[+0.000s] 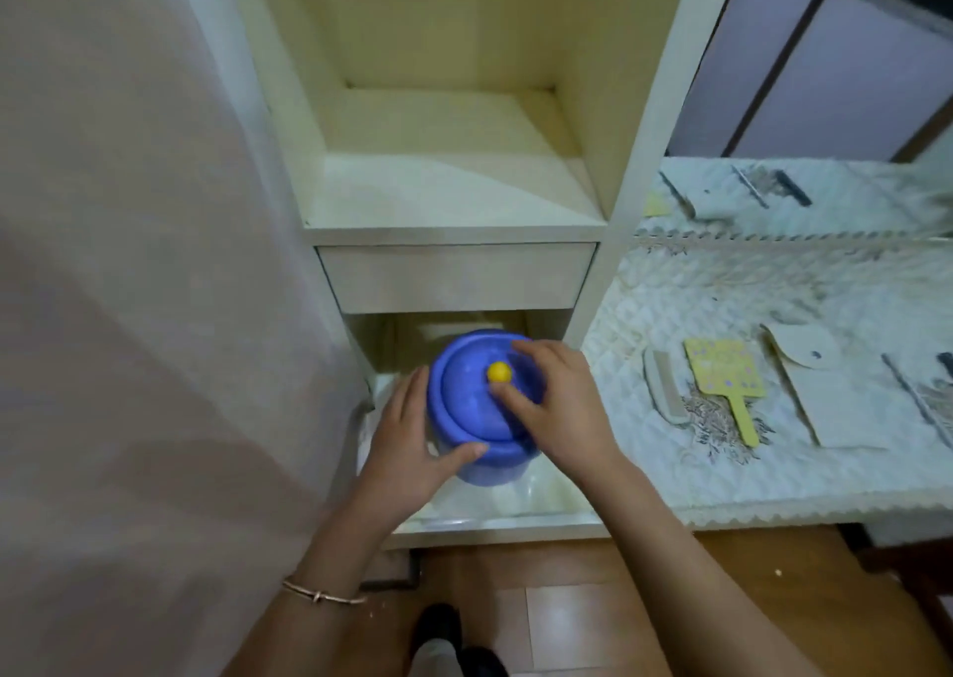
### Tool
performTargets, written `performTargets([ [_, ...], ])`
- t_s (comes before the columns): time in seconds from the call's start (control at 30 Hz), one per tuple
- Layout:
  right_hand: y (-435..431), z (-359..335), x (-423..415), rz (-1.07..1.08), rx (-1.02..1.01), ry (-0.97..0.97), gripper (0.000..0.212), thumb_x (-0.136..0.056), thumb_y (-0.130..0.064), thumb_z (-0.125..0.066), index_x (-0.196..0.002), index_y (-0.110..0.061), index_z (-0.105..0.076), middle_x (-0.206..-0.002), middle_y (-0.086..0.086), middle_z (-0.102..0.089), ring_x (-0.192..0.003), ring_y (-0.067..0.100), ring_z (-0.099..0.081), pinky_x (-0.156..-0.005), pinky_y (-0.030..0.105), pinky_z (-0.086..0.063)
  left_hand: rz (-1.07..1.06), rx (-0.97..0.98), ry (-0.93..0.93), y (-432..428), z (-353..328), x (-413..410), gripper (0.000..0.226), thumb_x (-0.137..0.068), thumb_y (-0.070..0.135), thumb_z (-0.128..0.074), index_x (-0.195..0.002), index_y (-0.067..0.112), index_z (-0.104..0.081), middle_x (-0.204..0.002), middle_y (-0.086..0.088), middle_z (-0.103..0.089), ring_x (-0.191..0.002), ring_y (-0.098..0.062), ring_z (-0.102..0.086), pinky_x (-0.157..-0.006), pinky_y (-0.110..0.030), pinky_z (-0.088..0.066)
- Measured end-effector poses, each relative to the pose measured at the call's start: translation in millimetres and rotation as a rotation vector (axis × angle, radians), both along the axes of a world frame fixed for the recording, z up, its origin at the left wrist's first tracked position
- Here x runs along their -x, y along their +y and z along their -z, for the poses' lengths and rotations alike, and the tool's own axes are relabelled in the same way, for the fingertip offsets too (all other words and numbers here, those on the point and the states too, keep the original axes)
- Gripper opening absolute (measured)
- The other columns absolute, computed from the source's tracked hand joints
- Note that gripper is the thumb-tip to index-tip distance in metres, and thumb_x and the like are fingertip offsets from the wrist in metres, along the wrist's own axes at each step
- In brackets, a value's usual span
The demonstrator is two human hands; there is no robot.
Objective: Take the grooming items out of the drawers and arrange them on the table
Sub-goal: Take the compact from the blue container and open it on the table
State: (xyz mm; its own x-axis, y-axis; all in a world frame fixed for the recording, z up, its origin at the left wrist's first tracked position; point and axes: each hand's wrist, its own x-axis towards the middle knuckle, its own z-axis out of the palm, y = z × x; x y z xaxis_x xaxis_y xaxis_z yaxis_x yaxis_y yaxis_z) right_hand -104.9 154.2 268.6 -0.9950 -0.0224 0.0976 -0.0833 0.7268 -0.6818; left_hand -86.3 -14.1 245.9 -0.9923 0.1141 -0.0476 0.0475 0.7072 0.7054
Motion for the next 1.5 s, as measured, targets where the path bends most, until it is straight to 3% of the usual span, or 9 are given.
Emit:
performTargets([
  [0.1, -9.8, 6.5, 9.1, 0.006, -0.070, -0.024, 0.046, -0.070, -0.043, -0.059, -0.104, -0.013, -0.066, -0.108, 0.008, -0.064, -0.103, 0.028, -0.052, -0.087, 0.025, -0.036, 0.055, 0.052, 0.029, -5.8, 7.0, 6.3, 0.126, -0.040, 0.094, -0.033, -0.140, 0.017, -0.028, -0.145, -0.002, -0.035, -0.133, -0.017, -0.032, -0.093, -0.004, -0.008],
  [0.27, -1.7, -9.4, 9.0, 0.092, 0.123, 0.023, 0.029, -0.073, -0.036, -0.064, -0.092, -0.014, -0.068, -0.096, 0.001, -0.065, -0.090, 0.011, -0.053, -0.079, 0.000, -0.032, 0.083, 0.026, 0.090, -8.7, 1.1, 15.2, 0.106, -0.052, 0.074, -0.040, -0.140, 0.016, -0.030, -0.148, -0.001, -0.031, -0.137, -0.016, -0.024, -0.104, -0.014, -0.007],
  [0.4, 26.8, -19.5, 0.2, 0.183, 0.263, 0.004, 0.009, -0.080, -0.022, -0.068, -0.088, -0.024, -0.065, -0.094, -0.010, -0.063, -0.087, -0.013, -0.053, -0.073, -0.005, -0.034, 0.100, 0.076, 0.249, -3.1, -3.3, 35.0, 0.077, -0.066, 0.058, -0.038, -0.125, 0.009, -0.052, -0.132, -0.008, -0.051, -0.121, -0.011, -0.027, -0.105, -0.020, -0.021],
  [0.5, 41.3, -17.4, -8.5, 0.253, 0.287, -0.011, 0.010, -0.082, -0.021, -0.066, -0.091, -0.025, -0.065, -0.099, -0.009, -0.064, -0.090, -0.009, -0.054, -0.070, -0.006, -0.034, 0.305, 0.201, 0.198, 11.5, -13.2, 49.0, 0.066, -0.076, 0.050, -0.040, -0.127, 0.010, -0.050, -0.132, -0.006, -0.052, -0.125, -0.017, -0.034, -0.105, -0.029, -0.031],
  [0.8, 58.6, -17.0, -30.7, 0.349, 0.361, -0.030, 0.007, -0.075, -0.039, -0.064, -0.071, -0.034, -0.060, -0.097, -0.002, -0.069, -0.092, 0.014, -0.061, -0.074, 0.029, -0.044, 0.584, 0.850, -0.265, 55.8, -32.1, 81.4, 0.064, -0.081, 0.044, -0.056, -0.131, 0.008, -0.040, -0.130, -0.014, -0.052, -0.119, -0.031, -0.047, -0.096, -0.033, -0.038],
  [1.0, 59.1, -18.1, -39.0, 0.385, 0.435, -0.052, 0.013, -0.082, -0.022, -0.065, -0.082, -0.034, -0.065, -0.104, -0.007, -0.067, -0.099, 0.008, -0.060, -0.086, 0.030, -0.046, 0.542, 0.630, -0.142, 56.0, -37.3, 80.6, 0.041, -0.071, 0.036, -0.064, -0.105, 0.014, -0.057, -0.108, -0.005, -0.062, -0.100, -0.024, -0.056, -0.080, -0.031, -0.045],
  [1.23, 43.3, -19.6, -28.4, 0.345, 0.445, -0.016, 0.009, -0.082, -0.020, -0.065, -0.086, -0.029, -0.066, -0.102, -0.005, -0.067, -0.098, 0.011, -0.060, -0.085, 0.029, -0.048, 0.271, 0.264, 0.044, 26.4, -55.4, 56.2, 0.094, -0.052, 0.058, -0.049, -0.136, 0.021, -0.031, -0.141, 0.001, -0.036, -0.126, -0.025, -0.037, -0.103, -0.032, -0.034],
  [1.37, 25.0, -15.6, -15.7, 0.209, 0.293, 0.017, 0.011, -0.082, -0.020, -0.065, -0.093, -0.023, -0.066, -0.094, -0.009, -0.063, -0.088, -0.005, -0.055, -0.075, 0.000, -0.038, 0.118, 0.167, 0.046, -0.1, -44.3, 31.6, 0.085, -0.063, 0.046, -0.063, -0.138, 0.021, -0.030, -0.144, 0.003, -0.030, -0.126, -0.023, -0.038, -0.098, -0.028, -0.033],
  [1.5, 2.2, -7.6, 0.4, 0.064, 0.089, 0.031, 0.024, -0.083, -0.022, -0.064, -0.104, -0.010, -0.066, -0.104, 0.002, -0.063, -0.097, 0.014, -0.053, -0.082, 0.007, -0.033, 0.007, 0.178, 0.001, -12.0, -33.4, 20.7, 0.099, -0.052, 0.061, -0.046, -0.139, 0.016, -0.031, -0.146, -0.001, -0.032, -0.128, -0.025, -0.038, -0.103, -0.028, -0.028],
])
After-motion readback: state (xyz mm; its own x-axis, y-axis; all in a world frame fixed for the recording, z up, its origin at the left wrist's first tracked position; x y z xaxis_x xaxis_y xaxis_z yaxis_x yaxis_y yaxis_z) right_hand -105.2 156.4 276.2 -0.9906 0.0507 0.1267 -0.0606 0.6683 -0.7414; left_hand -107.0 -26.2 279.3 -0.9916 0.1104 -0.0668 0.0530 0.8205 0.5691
